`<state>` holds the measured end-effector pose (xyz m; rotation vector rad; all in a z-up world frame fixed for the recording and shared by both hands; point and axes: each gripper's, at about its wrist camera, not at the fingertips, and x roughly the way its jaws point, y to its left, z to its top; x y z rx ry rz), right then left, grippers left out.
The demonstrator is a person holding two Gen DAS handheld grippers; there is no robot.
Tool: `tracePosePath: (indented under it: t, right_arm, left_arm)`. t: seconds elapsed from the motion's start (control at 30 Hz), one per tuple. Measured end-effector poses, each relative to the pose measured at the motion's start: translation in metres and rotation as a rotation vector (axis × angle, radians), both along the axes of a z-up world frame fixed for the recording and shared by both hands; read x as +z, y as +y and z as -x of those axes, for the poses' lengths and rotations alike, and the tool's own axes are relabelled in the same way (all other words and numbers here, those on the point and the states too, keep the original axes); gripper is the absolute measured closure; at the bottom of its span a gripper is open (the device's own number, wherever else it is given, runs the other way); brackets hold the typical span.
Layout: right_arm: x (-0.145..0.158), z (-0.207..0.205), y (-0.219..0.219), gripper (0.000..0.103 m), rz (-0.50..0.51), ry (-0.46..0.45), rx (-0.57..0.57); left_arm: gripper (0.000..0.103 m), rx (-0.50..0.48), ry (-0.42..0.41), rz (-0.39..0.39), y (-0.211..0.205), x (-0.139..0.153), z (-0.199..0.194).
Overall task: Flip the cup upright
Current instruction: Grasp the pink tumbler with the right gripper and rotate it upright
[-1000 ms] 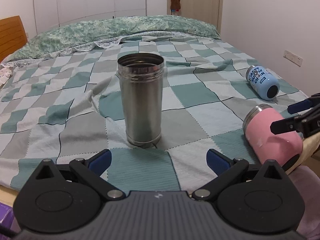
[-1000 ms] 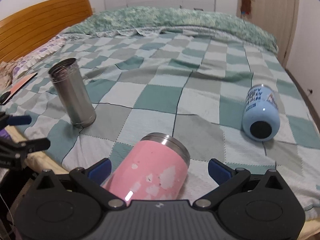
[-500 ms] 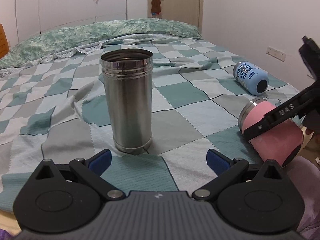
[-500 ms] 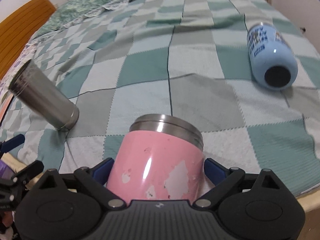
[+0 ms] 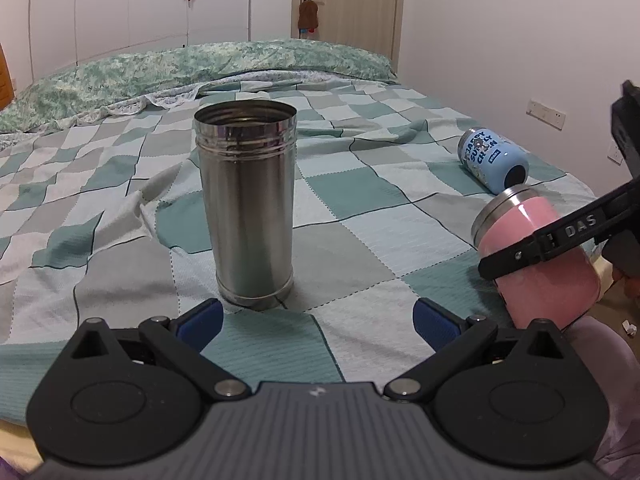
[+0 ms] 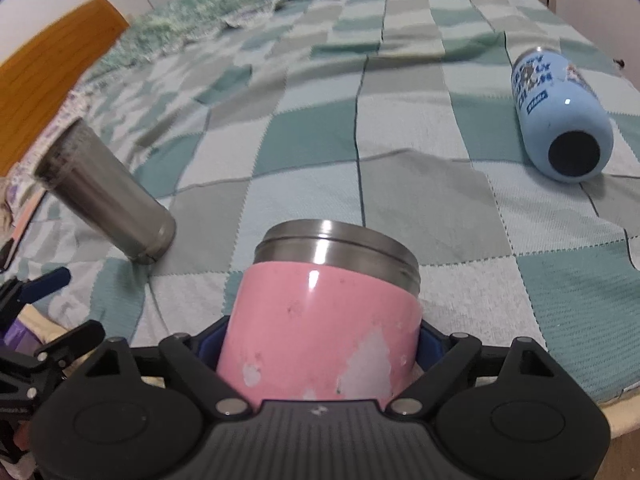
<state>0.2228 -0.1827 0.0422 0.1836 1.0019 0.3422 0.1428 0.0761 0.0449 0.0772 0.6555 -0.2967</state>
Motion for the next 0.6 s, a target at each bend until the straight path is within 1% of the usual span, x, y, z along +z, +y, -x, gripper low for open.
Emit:
tracePosePath:
  t: [0.1,0.2,0.27,0.37,0.43,0.6]
  right_arm:
    - [0.011,0.012,-0.003,0.016,-0.022,-0.090,0.013]
    - [0.024,0.025,-0.001,0.017,-0.027,-0.214,0.040]
    - [0.032,0.028,0.002,0.018,-0.029,-0.290,0.052]
    - [0.042,0.028,0.015,0.019,-0.004,-0.424,0.071]
    - [0.047,0.024,0.026,0.019,0.005,-0.489,0.086]
    - [0.052,0.005,0.062,0.019,0.040,-0.585,0.134]
  left_arm:
    - [0.000,0.000,-0.010,0.008,0.001,0.003,0.003]
    - [0.000,0.009,-0.021,0.018,0.002,0.007,0.004]
    - [0.000,0.023,-0.031,0.022,0.002,0.009,0.005]
    - [0.000,0.045,-0.048,0.025,0.005,0.013,0.004]
    - [0.000,0.060,-0.060,0.018,0.007,0.015,0.002]
    - [0.000,0.103,-0.081,0.000,0.016,0.016,-0.003]
